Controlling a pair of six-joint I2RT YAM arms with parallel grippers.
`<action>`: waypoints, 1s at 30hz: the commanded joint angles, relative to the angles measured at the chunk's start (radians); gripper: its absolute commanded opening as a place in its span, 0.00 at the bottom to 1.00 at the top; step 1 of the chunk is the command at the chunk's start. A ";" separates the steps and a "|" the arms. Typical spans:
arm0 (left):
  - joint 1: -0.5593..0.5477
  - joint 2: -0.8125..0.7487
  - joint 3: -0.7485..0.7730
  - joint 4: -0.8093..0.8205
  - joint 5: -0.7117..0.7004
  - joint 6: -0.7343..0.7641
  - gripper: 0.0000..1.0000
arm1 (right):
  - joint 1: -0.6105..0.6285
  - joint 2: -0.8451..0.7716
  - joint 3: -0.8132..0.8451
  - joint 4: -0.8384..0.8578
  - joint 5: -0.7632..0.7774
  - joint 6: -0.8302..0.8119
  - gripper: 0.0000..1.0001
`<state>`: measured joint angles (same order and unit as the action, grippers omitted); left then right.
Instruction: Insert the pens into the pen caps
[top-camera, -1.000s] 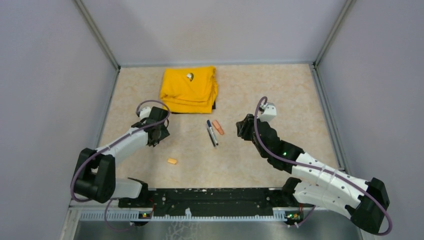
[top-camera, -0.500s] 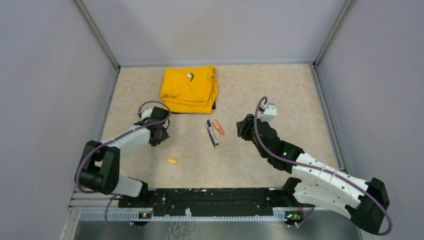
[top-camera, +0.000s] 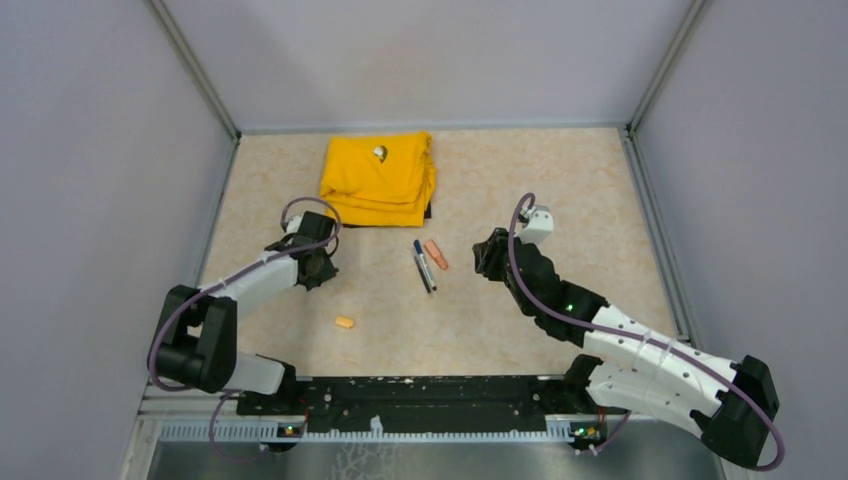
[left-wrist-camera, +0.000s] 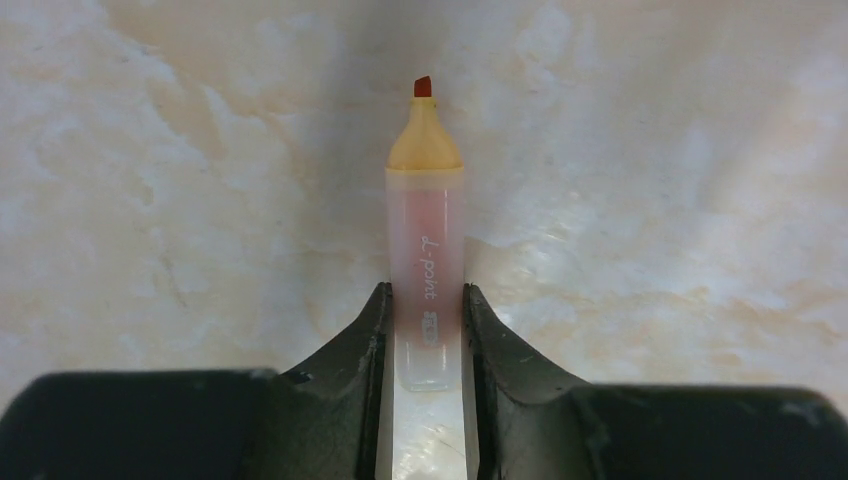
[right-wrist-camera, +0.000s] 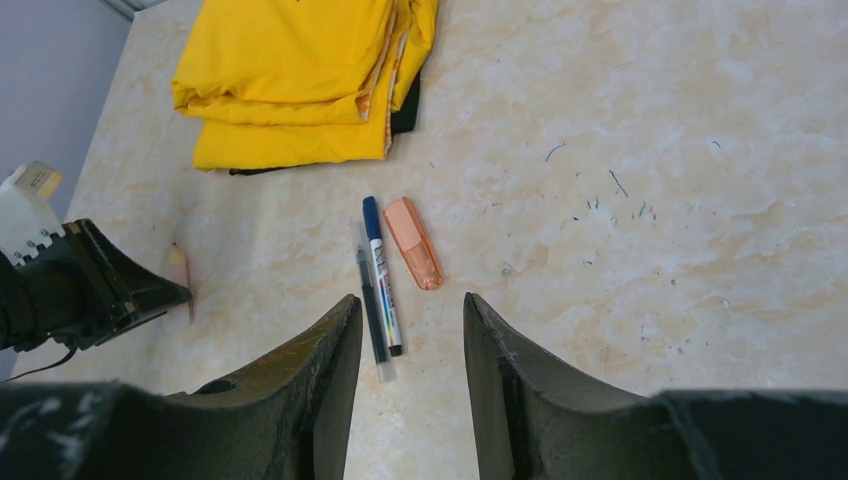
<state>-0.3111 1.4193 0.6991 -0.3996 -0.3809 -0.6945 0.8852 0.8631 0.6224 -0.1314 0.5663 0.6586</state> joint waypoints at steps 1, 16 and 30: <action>-0.001 -0.096 0.011 0.091 0.136 0.096 0.14 | -0.007 -0.016 0.013 0.030 0.010 0.007 0.41; -0.108 -0.432 -0.097 0.679 0.791 0.187 0.11 | -0.008 0.053 -0.086 0.536 -0.362 -0.020 0.42; -0.359 -0.337 -0.048 0.749 0.799 0.284 0.09 | -0.007 0.174 -0.017 0.627 -0.338 0.175 0.47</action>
<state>-0.6495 1.0744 0.6235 0.2794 0.4011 -0.4412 0.8848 1.0183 0.5331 0.4511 0.2230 0.7742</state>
